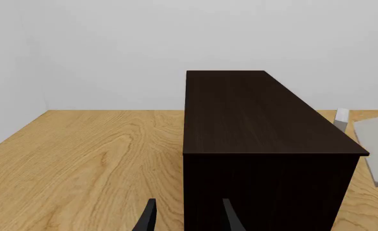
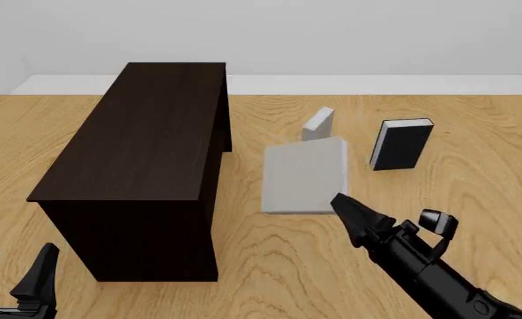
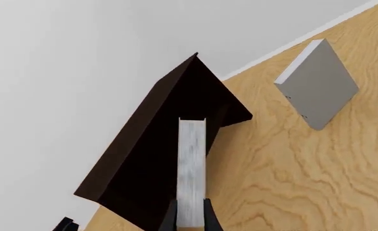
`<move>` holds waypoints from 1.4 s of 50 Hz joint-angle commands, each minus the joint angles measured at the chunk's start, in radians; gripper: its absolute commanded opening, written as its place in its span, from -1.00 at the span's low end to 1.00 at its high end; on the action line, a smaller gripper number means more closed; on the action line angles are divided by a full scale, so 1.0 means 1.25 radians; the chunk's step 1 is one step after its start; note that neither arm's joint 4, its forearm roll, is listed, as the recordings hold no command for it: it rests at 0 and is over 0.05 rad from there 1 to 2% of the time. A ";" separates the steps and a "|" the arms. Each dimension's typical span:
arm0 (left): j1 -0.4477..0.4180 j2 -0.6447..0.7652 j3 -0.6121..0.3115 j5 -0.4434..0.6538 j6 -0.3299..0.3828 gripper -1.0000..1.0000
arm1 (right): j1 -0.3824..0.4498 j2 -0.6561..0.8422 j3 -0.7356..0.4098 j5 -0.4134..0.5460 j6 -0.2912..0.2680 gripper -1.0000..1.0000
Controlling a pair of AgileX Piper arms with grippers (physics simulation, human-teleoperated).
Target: Pick up the book on the right and place it under the cabinet shelf.
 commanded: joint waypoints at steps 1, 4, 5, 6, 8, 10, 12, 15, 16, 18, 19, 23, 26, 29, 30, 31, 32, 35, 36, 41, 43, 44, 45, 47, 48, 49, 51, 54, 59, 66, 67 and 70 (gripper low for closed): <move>0.000 0.000 0.000 0.000 0.000 1.00 | -0.004 0.046 0.024 -0.119 0.048 -1.00; 0.000 0.000 0.000 0.000 0.000 1.00 | -0.001 0.080 0.029 -0.160 0.056 -1.00; 0.000 0.000 0.000 0.000 0.000 1.00 | 0.001 0.086 0.029 -0.165 0.057 -1.00; 0.000 0.000 0.000 0.000 0.000 1.00 | 0.004 0.091 0.029 -0.172 0.058 -1.00; 0.000 0.000 0.000 0.000 0.000 1.00 | 0.003 0.097 0.030 -0.183 0.064 -1.00; 0.000 0.000 0.000 0.000 0.000 1.00 | -0.001 0.095 0.028 -0.183 0.066 -1.00; 0.000 0.000 0.000 0.000 0.000 1.00 | -0.005 0.124 0.035 -0.222 0.076 -1.00; 0.000 0.000 0.000 0.000 0.000 1.00 | -0.008 0.127 0.034 -0.230 0.085 -1.00; 0.000 0.000 0.000 0.000 0.000 1.00 | -0.009 0.126 0.034 -0.232 0.090 -1.00; 0.000 0.000 0.000 0.000 0.000 1.00 | -0.012 0.133 0.029 -0.233 0.095 -1.00; 0.000 0.000 0.000 0.000 0.000 1.00 | -0.011 0.133 0.028 -0.233 0.096 -1.00; 0.000 0.000 0.000 0.000 0.000 1.00 | -0.019 0.141 0.018 -0.234 0.104 -1.00; 0.000 0.000 0.000 0.000 0.000 1.00 | -0.022 0.144 0.013 -0.234 0.109 -1.00; 0.000 0.000 0.000 0.000 0.000 1.00 | -0.027 0.152 0.004 -0.234 0.116 -1.00; 0.000 0.000 0.000 0.000 0.000 1.00 | -0.030 0.156 0.000 -0.234 0.118 -1.00; 0.000 0.000 0.000 0.000 0.000 1.00 | -0.030 0.155 -0.001 -0.234 0.121 -1.00; 0.000 0.000 0.000 0.000 0.000 1.00 | -0.034 0.162 -0.006 -0.234 0.121 -1.00; 0.000 0.000 0.000 0.000 0.000 1.00 | -0.041 0.165 -0.011 -0.234 0.126 -1.00; 0.000 0.000 0.000 0.000 0.000 1.00 | -0.044 0.166 -0.013 -0.234 0.128 -1.00; 0.000 0.000 0.000 0.000 0.000 1.00 | -0.062 0.184 -0.028 -0.234 0.129 -1.00; 0.000 0.000 0.000 0.000 0.000 1.00 | -0.066 0.189 -0.032 -0.234 0.132 -1.00; 0.000 0.000 0.000 0.000 0.000 1.00 | -0.069 0.194 -0.037 -0.234 0.134 -1.00; 0.000 0.000 0.000 0.000 0.000 1.00 | -0.070 0.195 -0.038 -0.234 0.136 -1.00; 0.000 0.000 0.000 0.000 0.000 1.00 | -0.075 0.209 -0.047 -0.234 0.141 -1.00; 0.000 0.000 0.000 0.000 0.000 1.00 | -0.076 0.216 -0.052 -0.234 0.144 -1.00; 0.000 0.000 0.000 0.000 0.000 1.00 | -0.076 0.220 -0.054 -0.234 0.146 -1.00; 0.000 0.000 0.000 0.000 0.000 1.00 | -0.078 0.229 -0.061 -0.234 0.152 -1.00; 0.000 0.000 0.000 0.000 0.000 1.00 | -0.073 0.252 -0.076 -0.234 0.156 -1.00; 0.000 0.000 0.000 0.000 0.000 1.00 | -0.069 0.284 -0.098 -0.234 0.160 -1.00; 0.000 0.000 0.000 0.000 0.000 1.00 | -0.064 0.312 -0.125 -0.234 0.168 -1.00; 0.000 0.000 0.000 0.000 0.000 1.00 | -0.065 0.315 -0.128 -0.234 0.171 -1.00; 0.000 0.000 0.000 0.000 0.000 1.00 | -0.067 0.329 -0.140 -0.234 0.172 -1.00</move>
